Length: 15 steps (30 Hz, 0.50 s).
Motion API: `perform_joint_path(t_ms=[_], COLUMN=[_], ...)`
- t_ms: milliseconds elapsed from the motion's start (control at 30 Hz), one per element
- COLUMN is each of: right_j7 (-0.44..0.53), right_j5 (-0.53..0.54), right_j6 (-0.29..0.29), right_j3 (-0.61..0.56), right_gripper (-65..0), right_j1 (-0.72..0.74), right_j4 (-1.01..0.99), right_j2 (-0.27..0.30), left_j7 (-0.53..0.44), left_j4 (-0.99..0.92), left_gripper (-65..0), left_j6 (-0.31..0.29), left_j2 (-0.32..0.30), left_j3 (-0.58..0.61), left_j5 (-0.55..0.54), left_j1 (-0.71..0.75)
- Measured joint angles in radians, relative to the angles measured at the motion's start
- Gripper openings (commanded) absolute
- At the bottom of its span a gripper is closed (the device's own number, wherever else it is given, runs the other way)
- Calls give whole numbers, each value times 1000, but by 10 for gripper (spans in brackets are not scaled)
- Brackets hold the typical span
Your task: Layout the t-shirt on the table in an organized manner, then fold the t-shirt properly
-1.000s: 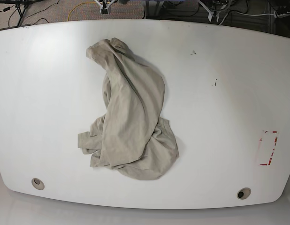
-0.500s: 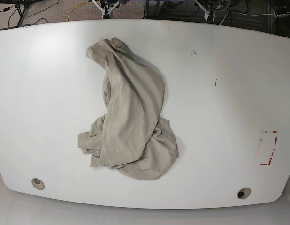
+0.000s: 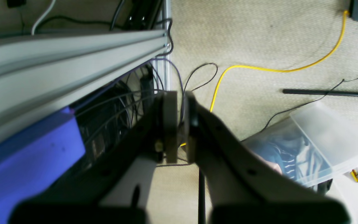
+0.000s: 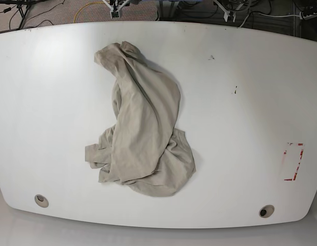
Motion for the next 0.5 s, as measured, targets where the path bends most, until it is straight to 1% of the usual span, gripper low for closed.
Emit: perform_joint_path(t_ms=[167,333,500], right_j7=[1,-8,-1], right_j5=[-1,4,7], right_j6=[1,-7,-2], right_j3=[0,4,2], right_gripper=[-615,-615,-615], right_j1=[-79,-173,-249], right_j4=[79,239,380], right_j2=[-2,-21,-34], left_j7=[2,6,12], left_j4=[116,303,452], left_gripper=[-453,-453,-453], left_j6=[-1,-1,-1], left_j2=[1,0,1], left_j3=[0,0,0], left_j5=[-3,-4,-3], left_j1=[77,179,278])
